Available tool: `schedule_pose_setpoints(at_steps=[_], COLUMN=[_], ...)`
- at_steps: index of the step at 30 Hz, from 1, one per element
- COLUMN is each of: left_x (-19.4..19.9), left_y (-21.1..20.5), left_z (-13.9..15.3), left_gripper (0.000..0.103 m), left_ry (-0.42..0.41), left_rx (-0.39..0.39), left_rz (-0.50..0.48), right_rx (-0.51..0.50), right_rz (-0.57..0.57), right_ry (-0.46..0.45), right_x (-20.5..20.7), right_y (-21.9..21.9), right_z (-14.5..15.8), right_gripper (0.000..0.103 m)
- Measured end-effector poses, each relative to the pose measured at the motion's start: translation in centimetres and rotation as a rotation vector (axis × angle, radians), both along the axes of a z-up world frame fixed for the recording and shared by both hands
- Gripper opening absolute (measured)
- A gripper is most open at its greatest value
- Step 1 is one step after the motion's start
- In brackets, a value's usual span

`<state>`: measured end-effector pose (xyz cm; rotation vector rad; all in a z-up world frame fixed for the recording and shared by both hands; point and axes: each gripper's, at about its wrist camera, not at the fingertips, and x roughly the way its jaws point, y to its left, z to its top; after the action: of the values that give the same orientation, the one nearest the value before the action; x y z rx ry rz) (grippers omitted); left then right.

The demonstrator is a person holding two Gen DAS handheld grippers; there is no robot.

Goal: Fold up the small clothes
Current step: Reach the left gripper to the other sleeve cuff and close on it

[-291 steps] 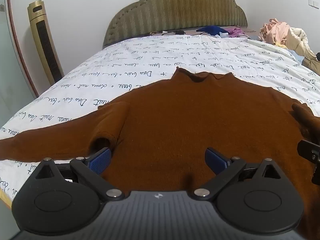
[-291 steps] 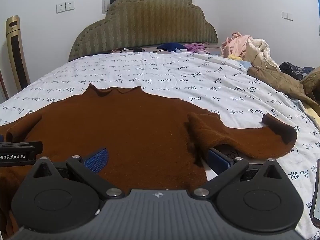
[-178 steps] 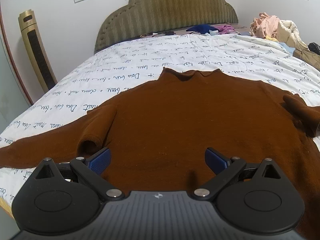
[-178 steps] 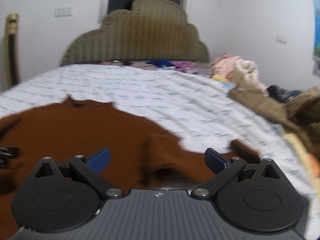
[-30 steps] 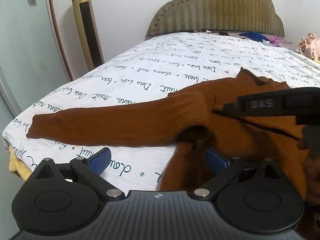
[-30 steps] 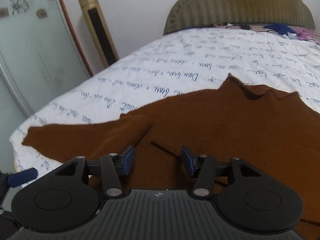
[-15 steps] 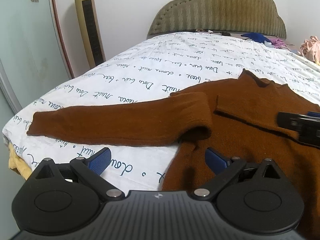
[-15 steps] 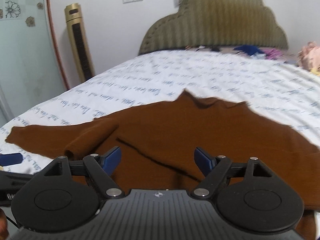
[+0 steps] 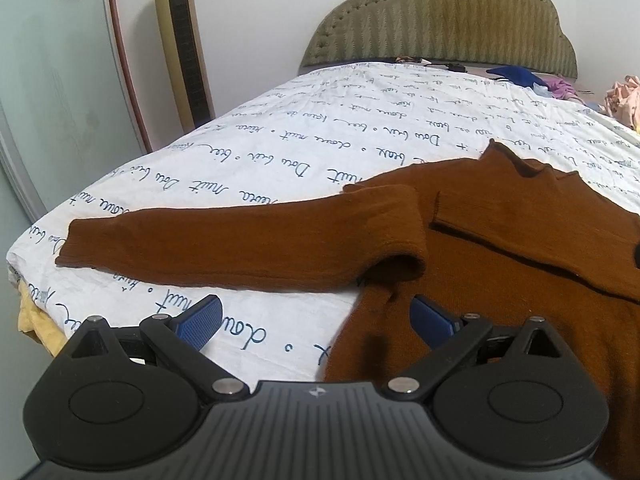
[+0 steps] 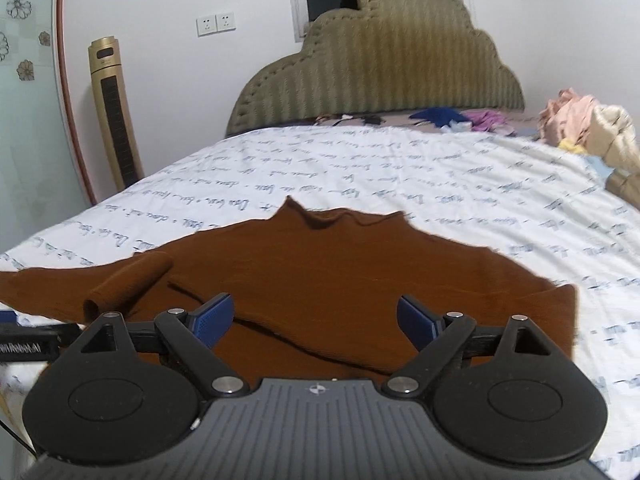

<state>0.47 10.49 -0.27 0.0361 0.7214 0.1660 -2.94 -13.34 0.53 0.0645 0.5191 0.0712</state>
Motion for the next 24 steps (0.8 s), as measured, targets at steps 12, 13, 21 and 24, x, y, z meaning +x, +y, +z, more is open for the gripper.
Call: schedule_pose_setpoints(at_steps=[12,13,21,24], left_x=[0.1,0.1,0.5,0.8], left_y=[0.7,0.9,4.4,7.7], left_z=[0.0,0.0,0.2,0.3], left_gripper=[0.101,0.101,0.101,0.101], left_ry=[-0.005,-0.005,0.0,-0.006], left_rx=[0.021,0.02,-0.041,-0.106], left_rz=[0.035,0.043,0.117,0.209], right_rx=[-0.05,-0.048,-0.057,-0.071], right_rz=[-0.054,-0.053,-0.001,0.028], right_ry=[-0.019,-0.02,-0.029,-0.033], right_x=[-1.7,-1.8,-2.2,-2.3], right_y=[-1.5,-1.6,0.0,1.1], right_z=[-0.3,-0.3,-0.1,0.0], right_gripper=[0.092,0.092,0.093,0.094])
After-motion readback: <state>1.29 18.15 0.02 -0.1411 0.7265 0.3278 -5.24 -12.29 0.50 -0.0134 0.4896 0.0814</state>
